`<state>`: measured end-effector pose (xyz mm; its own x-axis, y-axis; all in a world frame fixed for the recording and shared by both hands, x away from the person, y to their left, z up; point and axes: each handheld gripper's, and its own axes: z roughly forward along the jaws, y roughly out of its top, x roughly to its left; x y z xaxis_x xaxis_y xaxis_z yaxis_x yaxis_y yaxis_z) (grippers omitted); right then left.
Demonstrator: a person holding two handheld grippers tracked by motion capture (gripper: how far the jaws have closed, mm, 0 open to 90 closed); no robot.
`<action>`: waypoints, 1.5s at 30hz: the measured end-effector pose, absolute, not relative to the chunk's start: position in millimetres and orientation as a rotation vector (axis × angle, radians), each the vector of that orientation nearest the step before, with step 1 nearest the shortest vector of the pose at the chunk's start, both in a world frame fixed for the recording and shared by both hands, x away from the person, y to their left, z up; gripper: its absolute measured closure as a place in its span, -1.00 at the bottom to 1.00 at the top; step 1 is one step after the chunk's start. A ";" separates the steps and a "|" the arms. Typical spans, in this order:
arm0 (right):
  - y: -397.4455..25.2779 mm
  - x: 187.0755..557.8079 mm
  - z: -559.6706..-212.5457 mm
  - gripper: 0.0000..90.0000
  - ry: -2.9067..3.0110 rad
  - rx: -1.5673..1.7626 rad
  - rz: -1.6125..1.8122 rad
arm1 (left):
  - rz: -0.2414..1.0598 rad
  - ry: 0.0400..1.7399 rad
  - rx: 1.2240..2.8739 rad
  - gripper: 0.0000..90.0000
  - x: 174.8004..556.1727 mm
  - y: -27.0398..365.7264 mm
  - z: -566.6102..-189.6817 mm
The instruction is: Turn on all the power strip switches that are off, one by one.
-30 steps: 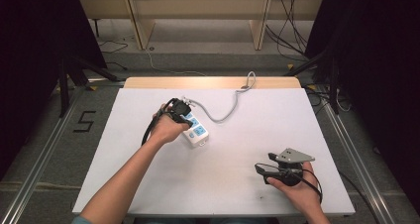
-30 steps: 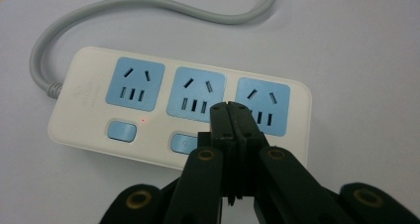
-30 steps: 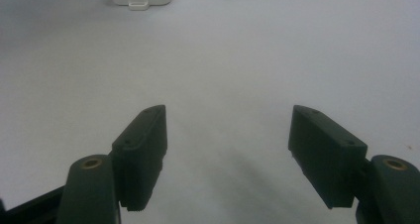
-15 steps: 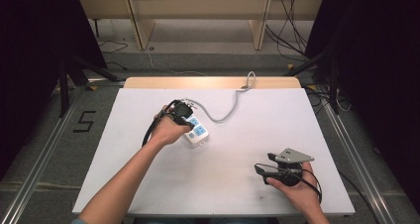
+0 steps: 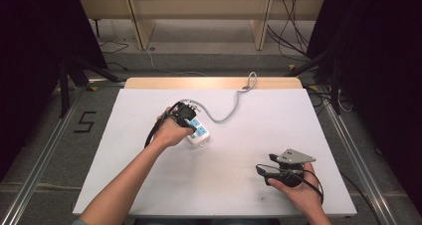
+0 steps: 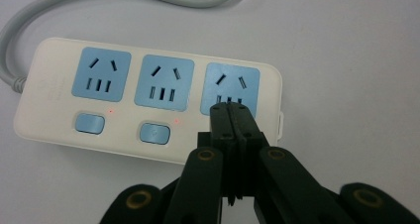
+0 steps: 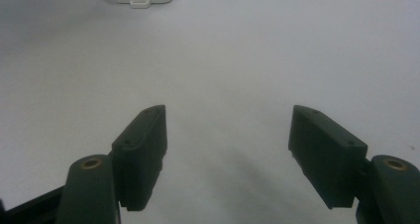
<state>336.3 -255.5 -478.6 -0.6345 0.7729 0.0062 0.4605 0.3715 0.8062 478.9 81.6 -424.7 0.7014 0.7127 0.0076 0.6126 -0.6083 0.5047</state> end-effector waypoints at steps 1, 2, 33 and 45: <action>-255.6 336.4 -478.7 -0.28 2.264 1.075 1.151 | 0.286 1.019 2.439 0.99 478.8 81.0 -425.3; -255.5 336.4 -478.7 -0.28 2.265 1.075 1.151 | 0.283 1.015 2.442 0.99 479.0 80.7 -425.8; -256.3 336.8 -478.8 -0.29 2.264 1.076 1.153 | 0.217 1.063 2.550 0.99 492.5 73.8 -431.4; -256.7 337.1 -478.9 -0.29 2.263 1.077 1.153 | 0.184 1.066 2.541 0.99 495.7 73.9 -432.7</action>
<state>337.1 -256.7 -478.9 -0.6337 0.7735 0.0081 0.4615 0.3696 0.8065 495.7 73.9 -432.7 0.7039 0.7099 -0.0248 0.6604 -0.6412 0.3908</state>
